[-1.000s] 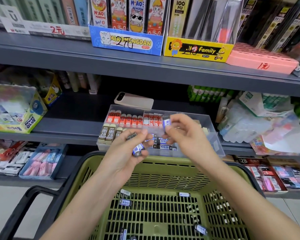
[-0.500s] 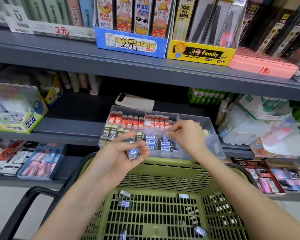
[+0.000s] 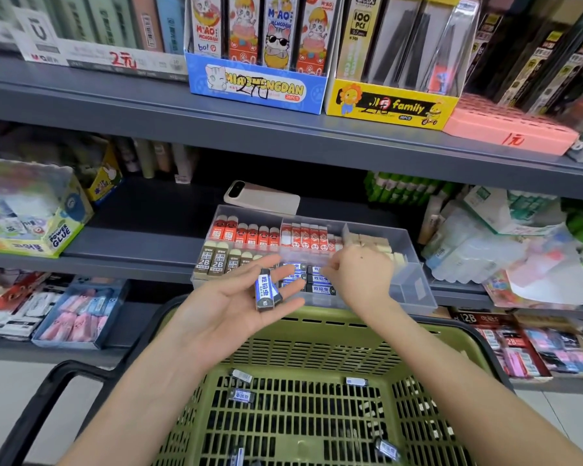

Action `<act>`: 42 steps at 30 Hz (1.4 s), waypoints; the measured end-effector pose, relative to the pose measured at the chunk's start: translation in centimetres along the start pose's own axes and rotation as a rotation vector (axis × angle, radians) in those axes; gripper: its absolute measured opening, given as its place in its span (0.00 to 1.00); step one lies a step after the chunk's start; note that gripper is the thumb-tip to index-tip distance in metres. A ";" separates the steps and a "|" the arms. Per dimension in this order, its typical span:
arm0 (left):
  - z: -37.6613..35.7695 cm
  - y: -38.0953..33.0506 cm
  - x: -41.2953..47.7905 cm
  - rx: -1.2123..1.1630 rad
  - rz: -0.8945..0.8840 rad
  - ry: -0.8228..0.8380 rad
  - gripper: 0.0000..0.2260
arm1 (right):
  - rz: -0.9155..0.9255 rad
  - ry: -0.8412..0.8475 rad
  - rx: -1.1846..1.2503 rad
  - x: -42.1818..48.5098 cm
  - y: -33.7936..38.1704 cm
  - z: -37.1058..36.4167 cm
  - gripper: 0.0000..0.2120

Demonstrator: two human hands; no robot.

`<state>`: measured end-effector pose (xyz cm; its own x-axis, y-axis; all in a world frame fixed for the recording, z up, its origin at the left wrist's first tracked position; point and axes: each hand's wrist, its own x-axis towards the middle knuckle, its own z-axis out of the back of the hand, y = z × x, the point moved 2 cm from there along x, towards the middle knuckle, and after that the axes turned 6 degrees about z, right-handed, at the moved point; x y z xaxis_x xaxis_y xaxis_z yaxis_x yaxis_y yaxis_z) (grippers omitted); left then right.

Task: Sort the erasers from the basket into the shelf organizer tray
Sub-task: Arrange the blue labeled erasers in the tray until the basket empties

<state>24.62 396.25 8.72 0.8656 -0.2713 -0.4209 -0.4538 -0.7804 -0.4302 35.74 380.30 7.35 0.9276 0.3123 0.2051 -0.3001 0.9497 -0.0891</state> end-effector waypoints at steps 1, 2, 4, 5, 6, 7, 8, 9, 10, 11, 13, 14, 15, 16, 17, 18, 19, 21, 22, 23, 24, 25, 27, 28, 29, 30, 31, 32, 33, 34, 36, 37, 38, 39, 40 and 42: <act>-0.1 0.1 0.1 0.010 -0.015 -0.006 0.16 | 0.016 0.017 -0.009 0.0 0.0 0.3 0.08; -0.2 0.2 0.2 0.012 -0.031 -0.012 0.16 | 0.029 0.031 -0.015 0.0 0.0 0.7 0.10; -0.4 0.3 0.3 0.008 -0.056 -0.012 0.14 | 0.064 -0.012 0.051 -0.4 0.0 2.0 0.13; -0.5 0.3 0.3 0.018 -0.066 -0.011 0.13 | 0.093 -0.073 0.167 -0.8 0.0 2.8 0.15; -0.6 0.3 0.3 0.032 -0.075 -0.012 0.12 | 0.119 -0.115 0.355 -1.4 0.2 3.7 0.14; -0.7 0.4 0.3 0.042 -0.083 -0.010 0.12 | 0.151 -0.116 0.592 -2.0 0.5 4.6 0.13; -0.7 0.4 0.4 0.049 -0.089 -0.008 0.13 | 0.204 -0.078 0.778 -2.6 1.0 5.5 0.13; -0.9 0.5 0.4 0.055 -0.094 -0.005 0.15 | 0.264 -0.036 0.857 -3.2 1.5 6.2 0.12; -1.1 0.6 0.4 0.061 -0.099 -0.005 0.16 | 0.309 0.000 0.853 -3.8 1.9 6.7 0.13; -1.3 0.7 0.5 0.069 -0.102 -0.010 0.18 | 0.339 0.026 0.821 -4.1 2.3 6.9 0.13; -1.9 1.1 0.8 0.083 -0.103 -0.015 0.20 | 0.347 0.047 0.778 -4.4 2.6 7.1 0.14; -2.2 1.2 0.9 0.079 -0.101 -0.013 0.20 | 0.327 0.060 0.802 -4.4 2.7 7.2 0.13; -2.6 1.4 1.0 0.067 -0.095 -0.003 0.21 | 0.299 0.084 0.867 -4.3 2.6 7.2 0.11; -2.8 1.4 1.1 0.040 -0.085 0.009 0.21 | 0.267 0.121 0.983 -4.2 2.5 7.2 0.09; -3.0 1.4 1.2 -0.004 -0.076 0.017 0.21 | 0.236 0.160 1.135 -4.1 2.1 7.3 0.09; -3.1 1.4 1.2 -0.051 -0.075 0.019 0.21 | 0.199 0.174 1.292 -3.8 1.5 7.4 0.09; -3.0 1.3 1.3 -0.075 -0.087 0.016 0.20 | 0.149 0.157 1.401 -3.3 0.6 7.4 0.09; -2.8 1.0 1.3 -0.042 -0.128 -0.011 0.15 | 0.062 0.105 1.394 -2.1 -1.5 7.3 0.08; -2.6 0.9 1.3 -0.014 -0.144 -0.024 0.14 | 0.039 0.091 1.293 -1.5 -2.4 7.0 0.08; -2.5 1.0 1.3 0.011 -0.157 -0.037 0.15 | 0.033 0.088 1.135 -1.0 -3.2 6.5 0.08; -2.3 1.0 1.2 0.044 -0.171 -0.053 0.16 | 0.049 0.097 0.954 -0.6 -3.7 5.8 0.09; -2.1 1.1 1.2 0.094 -0.188 -0.073 0.16 | 0.085 0.108 0.784 -0.3 -3.9 5.0 0.10; -1.9 1.1 1.1 0.236 -0.229 -0.122 0.14 | 0.183 0.123 0.566 -0.1 -3.8 3.7 0.10; -1.7 1.1 1.0 0.304 -0.249 -0.145 0.13 | 0.228 0.127 0.488 -0.1 -3.5 3.2 0.09; -1.5 1.1 1.0 0.358 -0.267 -0.166 0.13 | 0.264 0.129 0.414 -0.1 -3.3 2.8 0.08; -1.4 1.0 1.0 0.395 -0.278 -0.182 0.14 | 0.291 0.127 0.353 -0.1 -3.1 2.5 0.08; -1.2 0.9 1.0 0.421 -0.281 -0.191 0.15 | 0.315 0.124 0.310 -0.1 -3.0 2.3 0.08; -1.1 0.7 0.9 0.442 -0.279 -0.195 0.17 | 0.338 0.125 0.285 -0.1 -2.8 2.2 0.08; -1.0 0.6 0.8 0.462 -0.277 -0.197 0.17 | 0.360 0.128 0.271 -0.1 -2.8 2.1 0.08; -0.9 0.5 0.7 0.478 -0.276 -0.199 0.17 | 0.379 0.138 0.254 -0.1 -2.7 2.1 0.08; -0.6 0.3 0.7 0.493 -0.278 -0.208 0.17 | 0.425 0.152 0.156 0.0 -2.8 2.1 0.09; -0.5 0.3 0.7 0.494 -0.278 -0.218 0.18 | 0.459 0.158 0.079 0.1 -2.9 2.1 0.10; -0.4 0.2 0.7 0.495 -0.278 -0.228 0.19 | 0.495 0.167 0.001 0.1 -2.9 2.1 0.12; -0.4 0.2 0.7 0.496 -0.278 -0.236 0.19 | 0.531 0.175 -0.063 0.2 -2.8 1.9 0.13; -0.4 0.2 0.7 0.497 -0.281 -0.240 0.19 | 0.564 0.178 -0.111 0.2 -2.7 1.8 0.13; -0.4 0.2 0.8 0.490 -0.286 -0.227 0.18 | 0.608 0.174 -0.179 0.3 -2.3 1.5 0.13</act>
<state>25.27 395.64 8.62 0.9252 0.0803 -0.3710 -0.3010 -0.4401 -0.8460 36.41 378.20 9.06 0.6310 0.7702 -0.0926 -0.7547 0.5819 -0.3031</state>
